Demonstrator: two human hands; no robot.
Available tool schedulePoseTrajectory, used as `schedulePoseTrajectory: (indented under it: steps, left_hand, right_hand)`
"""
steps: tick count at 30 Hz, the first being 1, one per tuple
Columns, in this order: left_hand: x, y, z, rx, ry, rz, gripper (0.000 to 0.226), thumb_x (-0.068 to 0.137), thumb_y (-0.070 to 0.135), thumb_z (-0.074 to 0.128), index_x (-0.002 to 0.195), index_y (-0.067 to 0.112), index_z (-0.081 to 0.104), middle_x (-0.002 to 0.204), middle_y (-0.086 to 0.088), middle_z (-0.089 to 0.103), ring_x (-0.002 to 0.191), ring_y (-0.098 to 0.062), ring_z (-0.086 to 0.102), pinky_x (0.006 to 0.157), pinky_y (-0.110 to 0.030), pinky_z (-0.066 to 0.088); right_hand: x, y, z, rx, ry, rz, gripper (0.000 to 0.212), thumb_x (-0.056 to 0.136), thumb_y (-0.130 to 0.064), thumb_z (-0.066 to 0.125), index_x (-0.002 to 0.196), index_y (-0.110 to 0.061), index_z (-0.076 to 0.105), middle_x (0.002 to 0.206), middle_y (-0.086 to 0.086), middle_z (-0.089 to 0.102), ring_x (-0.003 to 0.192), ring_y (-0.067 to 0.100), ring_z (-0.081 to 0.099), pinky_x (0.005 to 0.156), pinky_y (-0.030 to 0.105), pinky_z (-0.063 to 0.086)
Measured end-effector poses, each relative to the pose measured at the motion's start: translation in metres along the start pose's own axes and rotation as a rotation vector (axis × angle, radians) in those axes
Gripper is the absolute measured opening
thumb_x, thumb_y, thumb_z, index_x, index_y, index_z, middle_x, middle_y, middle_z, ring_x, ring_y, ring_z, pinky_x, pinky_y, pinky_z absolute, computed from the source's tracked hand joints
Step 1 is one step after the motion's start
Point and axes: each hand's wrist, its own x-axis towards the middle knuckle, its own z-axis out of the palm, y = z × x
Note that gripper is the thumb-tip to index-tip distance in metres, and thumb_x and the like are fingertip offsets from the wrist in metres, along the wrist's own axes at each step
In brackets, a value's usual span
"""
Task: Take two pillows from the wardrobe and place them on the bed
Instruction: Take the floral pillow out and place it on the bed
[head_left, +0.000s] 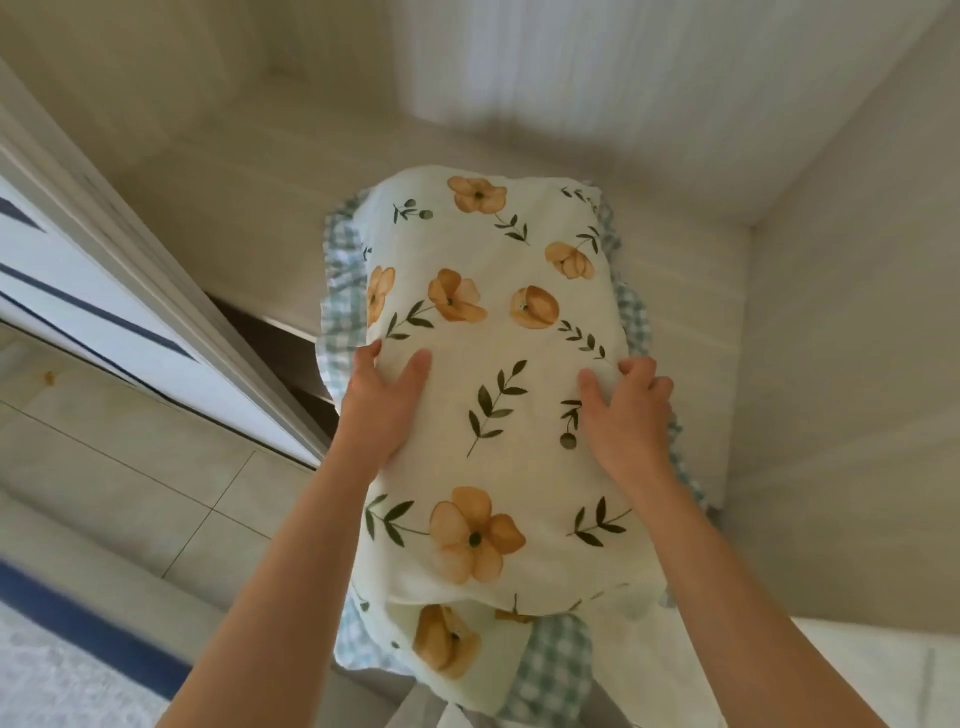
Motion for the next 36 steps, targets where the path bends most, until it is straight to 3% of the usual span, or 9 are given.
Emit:
schedulePoseTrajectory:
  steps: [2,7,12,16,22,25,29,33,36]
  left_hand:
    - [-0.011,-0.006,0.001,-0.049,-0.007,-0.063,0.090,0.076,0.074,0.060,0.146,0.032,0.021,0.128,-0.004,0.054,0.104,-0.026,0.062,0.073,-0.037,0.055]
    - [-0.037,-0.026,0.002,-0.177,0.029,-0.185,0.108,0.060,0.080,0.067,0.145,0.026,0.028,0.124,-0.003,0.056,0.099,-0.023,0.062,0.076,-0.040,0.056]
    - [-0.074,-0.040,0.016,-0.115,0.249,-0.132,0.113,0.046,0.087,0.067,0.138,0.025,0.043,0.109,0.006,0.058,0.099,-0.021,0.061,0.080,-0.040,0.055]
    - [-0.107,-0.049,0.028,-0.087,0.412,-0.103,0.108,0.047,0.087,0.067,0.137,0.029,0.047,0.110,0.008,0.063,0.097,-0.019,0.064,0.081,-0.042,0.057]
    - [-0.163,-0.069,0.031,-0.030,0.639,-0.088,0.095,0.052,0.087,0.065,0.130,0.035,0.052,0.092,0.018,0.063,0.080,-0.008,0.064,0.061,-0.029,0.053]
    - [-0.193,-0.081,0.023,0.003,0.726,-0.105,0.098,0.049,0.091,0.061,0.130,0.037,0.051,0.093,0.020,0.062,0.085,-0.012,0.065,0.075,-0.042,0.059]
    - [-0.229,-0.096,0.014,-0.013,0.832,-0.078,0.098,0.049,0.090,0.062,0.132,0.042,0.047,0.104,0.018,0.061,0.100,-0.015,0.061,0.089,-0.049,0.055]
    - [-0.257,-0.108,-0.002,-0.135,0.928,-0.103,0.097,0.049,0.086,0.067,0.133,0.042,0.046,0.110,0.016,0.058,0.108,-0.019,0.059,0.092,-0.052,0.053]
    - [-0.278,-0.122,-0.019,-0.193,1.005,-0.123,0.097,0.053,0.084,0.068,0.136,0.039,0.045,0.113,0.015,0.057,0.111,-0.020,0.059,0.094,-0.052,0.052]
  right_hand:
    - [-0.007,0.008,-0.002,0.022,0.005,0.006,0.060,0.090,-0.052,0.048,0.130,-0.011,0.033,0.128,0.016,0.040,0.109,0.032,0.046,0.085,0.042,0.044]
    - [-0.015,0.022,-0.005,-0.065,-0.136,0.054,0.076,0.090,-0.061,0.037,0.140,-0.005,0.026,0.131,0.022,0.036,0.113,0.035,0.042,0.087,0.042,0.040]
    - [-0.029,0.035,-0.014,0.097,-0.269,0.062,0.061,0.092,-0.051,0.045,0.132,-0.009,0.026,0.132,0.021,0.033,0.091,0.024,0.045,0.060,0.027,0.041]
    - [-0.034,0.046,-0.025,0.336,-0.387,0.058,0.059,0.093,-0.042,0.051,0.133,-0.008,0.024,0.132,0.021,0.048,0.110,0.033,0.056,0.082,0.039,0.053]
    - [-0.074,0.061,-0.025,0.429,-0.407,-0.162,0.074,0.089,-0.040,0.060,0.145,-0.027,0.014,0.148,0.013,0.033,0.126,0.029,0.045,0.091,0.030,0.040]
    - [-0.094,0.070,-0.020,0.554,-0.407,-0.175,0.063,0.089,-0.032,0.061,0.139,-0.027,0.024,0.138,0.011,0.042,0.115,0.025,0.052,0.092,0.041,0.051]
    - [-0.120,0.069,-0.015,0.659,-0.409,-0.229,0.056,0.088,-0.028,0.063,0.133,-0.021,0.032,0.128,0.005,0.047,0.110,0.019,0.054,0.074,0.019,0.048]
    - [-0.141,0.052,-0.011,0.721,-0.513,-0.307,0.058,0.088,-0.032,0.062,0.135,-0.021,0.030,0.134,0.004,0.046,0.119,0.021,0.052,0.094,0.039,0.050]
    - [-0.161,0.036,-0.006,0.708,-0.563,-0.400,0.062,0.088,-0.036,0.063,0.139,-0.023,0.030,0.137,0.000,0.045,0.123,0.016,0.048,0.098,0.032,0.047]
